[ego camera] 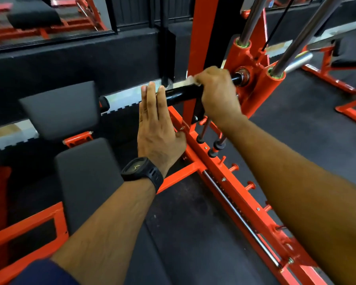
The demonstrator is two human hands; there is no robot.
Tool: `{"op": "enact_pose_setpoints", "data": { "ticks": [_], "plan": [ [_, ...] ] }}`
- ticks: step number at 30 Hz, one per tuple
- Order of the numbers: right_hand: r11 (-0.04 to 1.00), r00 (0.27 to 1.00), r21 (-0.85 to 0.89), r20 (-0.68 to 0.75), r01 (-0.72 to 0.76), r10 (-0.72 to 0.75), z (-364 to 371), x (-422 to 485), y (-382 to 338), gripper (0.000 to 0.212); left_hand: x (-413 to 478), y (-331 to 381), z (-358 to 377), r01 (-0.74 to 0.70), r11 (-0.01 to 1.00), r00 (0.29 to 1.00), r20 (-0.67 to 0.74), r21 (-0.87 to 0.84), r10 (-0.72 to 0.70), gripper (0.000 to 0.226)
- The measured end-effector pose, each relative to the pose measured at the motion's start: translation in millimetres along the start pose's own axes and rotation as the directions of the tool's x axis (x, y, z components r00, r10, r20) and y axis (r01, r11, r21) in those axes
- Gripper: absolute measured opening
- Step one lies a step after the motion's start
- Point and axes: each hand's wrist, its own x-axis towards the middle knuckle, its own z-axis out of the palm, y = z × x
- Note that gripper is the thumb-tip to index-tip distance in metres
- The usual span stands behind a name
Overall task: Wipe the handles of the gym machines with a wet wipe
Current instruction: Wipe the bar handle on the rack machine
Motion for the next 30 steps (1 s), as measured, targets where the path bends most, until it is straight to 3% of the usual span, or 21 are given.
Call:
{"op": "enact_pose_setpoints", "data": {
  "ticks": [3, 9, 12, 17, 22, 25, 30],
  "plan": [
    [0.957, 0.957, 0.011, 0.020, -0.288, 0.288, -17, -8, 17, 0.041, -2, 10, 7, 0.024, 0.999, 1.000, -0.006, 0.045, -0.023, 0.087],
    [0.822, 0.832, 0.136, 0.157, -0.552, 0.533, -25, -51, 18, 0.027, -7, 23, 15, 0.005, 0.983, 1.000, -0.004, 0.185, -0.005, 0.079],
    [0.698, 0.765, 0.315, 0.242, -0.643, 0.596, -32, -76, 15, 0.023, -22, 30, 20, 0.002, 0.985, 1.000, -0.022, 0.170, 0.001, 0.071],
    [0.446, 0.686, 0.595, 0.263, -0.669, 0.678, -60, -135, 1, 0.006, -70, 54, 44, -0.059, 0.985, 0.997, 0.039, -0.163, 0.067, 0.057],
    [0.249, 0.541, 0.700, 0.230, -0.670, 0.809, -77, -207, -3, 0.014, -127, 91, 61, -0.079, 0.861, 0.972, 0.154, -0.502, 0.179, 0.044],
    [0.220, 0.481, 0.702, 0.195, -0.677, 0.855, -96, -254, -7, 0.011, -161, 114, 59, 0.053, 0.794, 0.955, 0.264, -0.606, 0.138, 0.044],
    [0.213, 0.419, 0.735, 0.107, -0.644, 0.902, -157, -330, -6, 0.018, -211, 166, 53, 0.149, 0.739, 0.893, 0.410, -0.657, 0.184, 0.043]
  ]
}}
